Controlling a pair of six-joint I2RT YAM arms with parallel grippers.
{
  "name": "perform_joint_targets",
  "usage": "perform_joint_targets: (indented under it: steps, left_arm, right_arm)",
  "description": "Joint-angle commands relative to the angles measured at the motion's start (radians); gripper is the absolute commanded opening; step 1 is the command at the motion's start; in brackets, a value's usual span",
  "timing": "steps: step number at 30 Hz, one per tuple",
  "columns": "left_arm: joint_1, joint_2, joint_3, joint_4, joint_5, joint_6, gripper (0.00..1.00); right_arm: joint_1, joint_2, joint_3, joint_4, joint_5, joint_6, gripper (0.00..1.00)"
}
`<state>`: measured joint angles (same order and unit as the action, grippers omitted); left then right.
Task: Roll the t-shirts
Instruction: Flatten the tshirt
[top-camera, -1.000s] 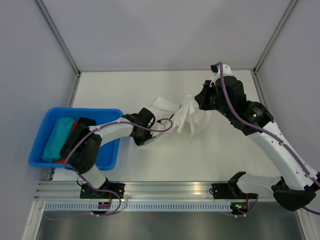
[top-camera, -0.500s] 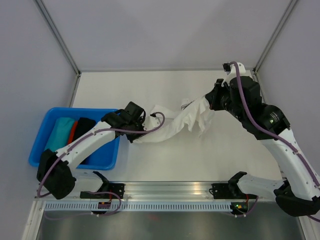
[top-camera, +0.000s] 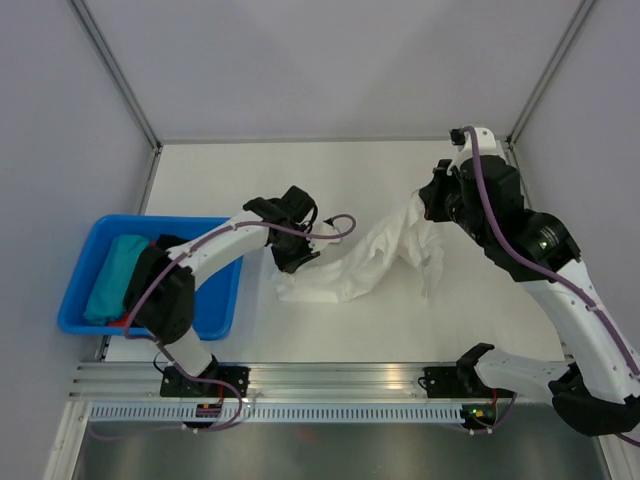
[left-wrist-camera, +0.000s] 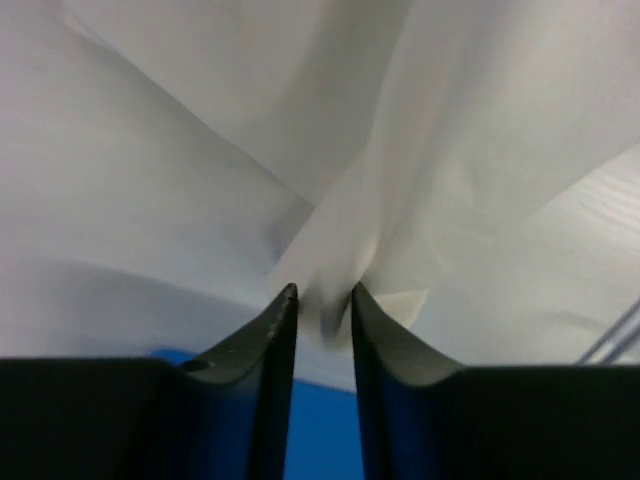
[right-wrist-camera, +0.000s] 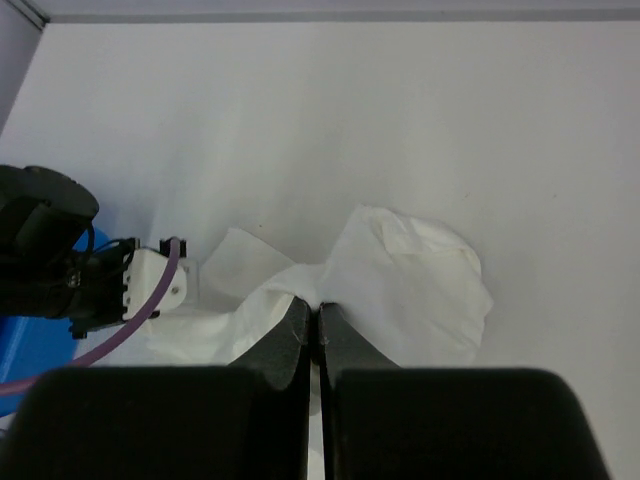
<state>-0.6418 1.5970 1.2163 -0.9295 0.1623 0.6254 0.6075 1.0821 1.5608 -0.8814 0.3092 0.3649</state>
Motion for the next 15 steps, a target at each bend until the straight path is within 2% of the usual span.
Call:
perform_joint_targets:
  steps: [1, 2, 3, 6, 10, 15]
  left_arm:
    - [0.036, 0.150, 0.165, 0.162, -0.117, -0.124, 0.37]
    - [0.047, 0.185, 0.237, 0.166, -0.136, -0.145, 0.44]
    - [0.059, 0.242, 0.268, 0.164, -0.147, -0.185, 0.45]
    - [0.094, 0.251, 0.313, 0.169, -0.139, -0.216, 0.47]
    - [0.102, 0.117, 0.247, 0.169, -0.057, -0.211, 0.47]
    - [0.102, -0.031, 0.095, 0.095, -0.063, -0.216, 0.39]
  right_arm:
    - [-0.029, 0.053, -0.019, 0.030, 0.036, -0.024, 0.00]
    - [-0.040, 0.059, -0.024, 0.032, 0.028, -0.024, 0.00]
    - [-0.052, 0.065, -0.036, 0.035, 0.021, -0.024, 0.00]
    - [-0.107, 0.070, -0.076, 0.056, -0.030, -0.024, 0.00]
    - [-0.170, 0.064, -0.130, 0.085, -0.056, -0.029, 0.00]
    - [-0.196, 0.071, -0.182, 0.110, -0.081, -0.032, 0.00]
